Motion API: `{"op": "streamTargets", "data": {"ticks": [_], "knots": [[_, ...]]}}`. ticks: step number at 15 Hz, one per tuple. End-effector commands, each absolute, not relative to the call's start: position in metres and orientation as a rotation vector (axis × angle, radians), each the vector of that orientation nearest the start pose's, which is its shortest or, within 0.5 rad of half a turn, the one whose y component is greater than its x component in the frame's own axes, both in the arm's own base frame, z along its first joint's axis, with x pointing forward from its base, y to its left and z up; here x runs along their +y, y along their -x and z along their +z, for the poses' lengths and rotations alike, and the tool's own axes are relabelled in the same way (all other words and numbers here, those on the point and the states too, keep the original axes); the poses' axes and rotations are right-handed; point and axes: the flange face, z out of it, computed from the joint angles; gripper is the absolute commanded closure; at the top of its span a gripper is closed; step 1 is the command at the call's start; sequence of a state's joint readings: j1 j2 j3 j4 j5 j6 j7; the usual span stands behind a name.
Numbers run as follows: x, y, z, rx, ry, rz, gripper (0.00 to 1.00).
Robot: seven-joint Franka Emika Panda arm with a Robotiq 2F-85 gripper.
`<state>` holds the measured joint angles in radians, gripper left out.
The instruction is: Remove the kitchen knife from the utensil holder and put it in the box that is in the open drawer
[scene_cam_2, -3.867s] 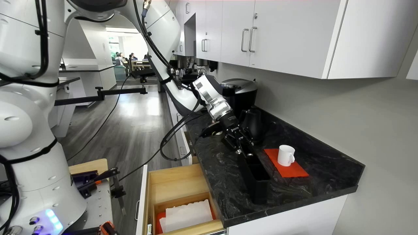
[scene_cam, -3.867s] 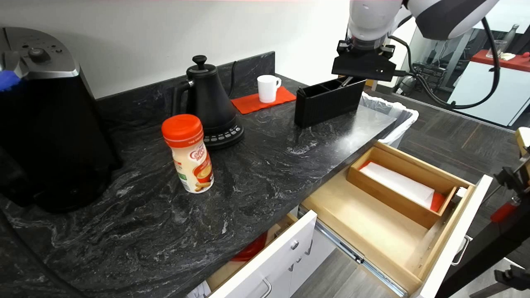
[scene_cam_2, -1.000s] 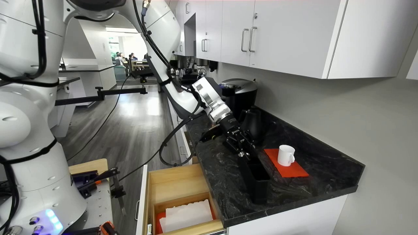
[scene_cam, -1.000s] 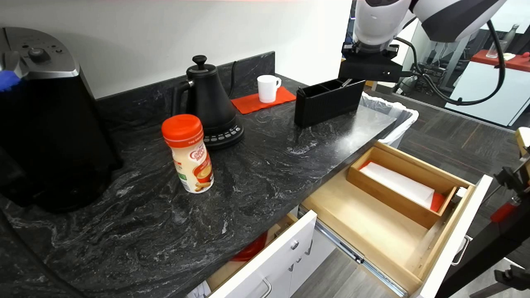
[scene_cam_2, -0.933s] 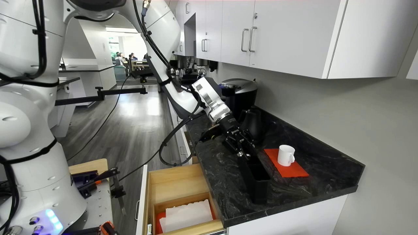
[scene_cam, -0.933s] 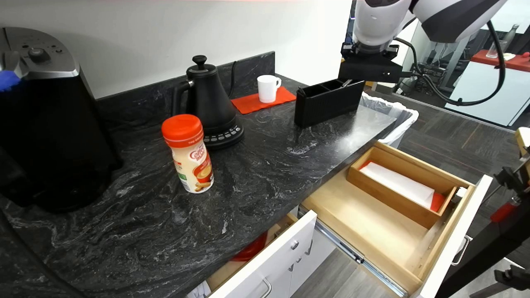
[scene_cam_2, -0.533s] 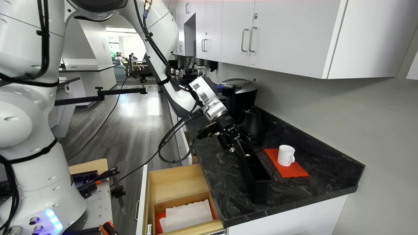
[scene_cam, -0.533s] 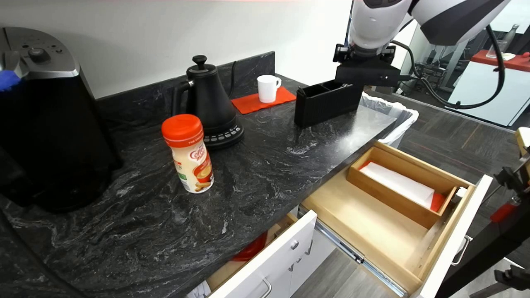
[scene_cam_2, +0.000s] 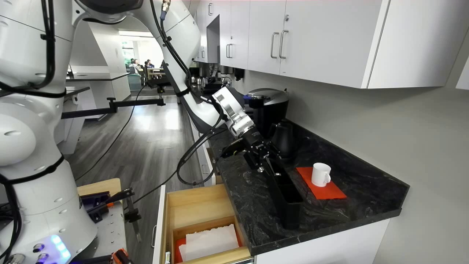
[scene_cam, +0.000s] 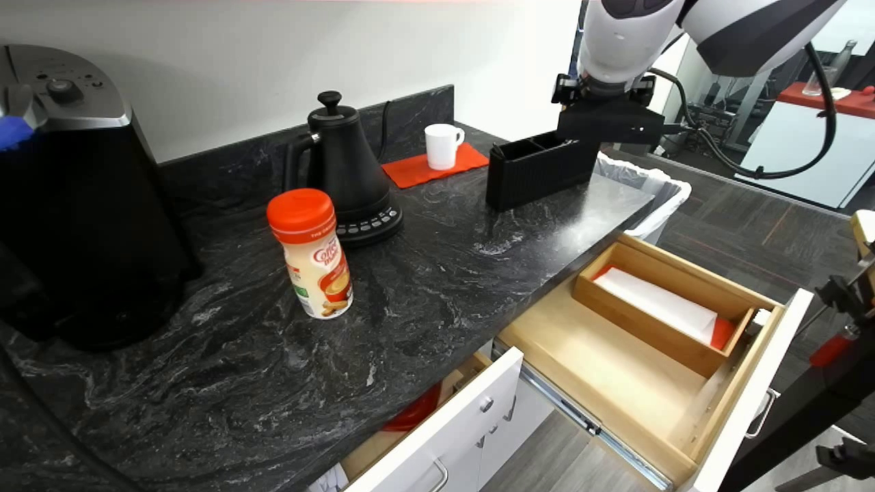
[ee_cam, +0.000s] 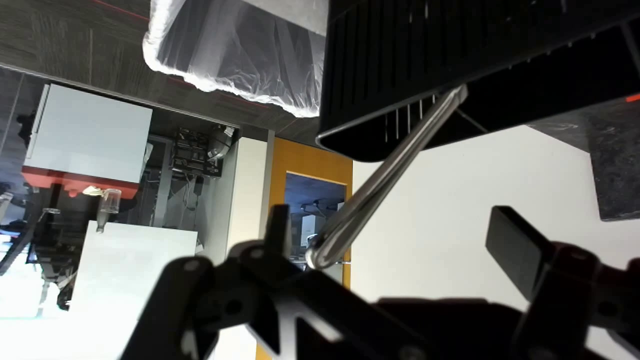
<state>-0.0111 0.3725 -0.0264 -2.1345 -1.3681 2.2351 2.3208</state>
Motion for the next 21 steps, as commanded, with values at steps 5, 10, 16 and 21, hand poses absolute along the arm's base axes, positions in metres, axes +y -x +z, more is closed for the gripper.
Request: {"op": "streamTargets", "data": {"ticks": [5,10,16,21], "knots": [[-0.06,-0.493,0.225,-1.188,-2.009,0.963,0.0],[-0.06,-0.476,0.227,-0.998,-2.153,1.109,0.0],[-0.076,-0.476,0.221,-0.818,-2.267,1.242,0.0],[-0.092,-0.475,0.216,-0.791,-2.261,1.318,0.0]]}}
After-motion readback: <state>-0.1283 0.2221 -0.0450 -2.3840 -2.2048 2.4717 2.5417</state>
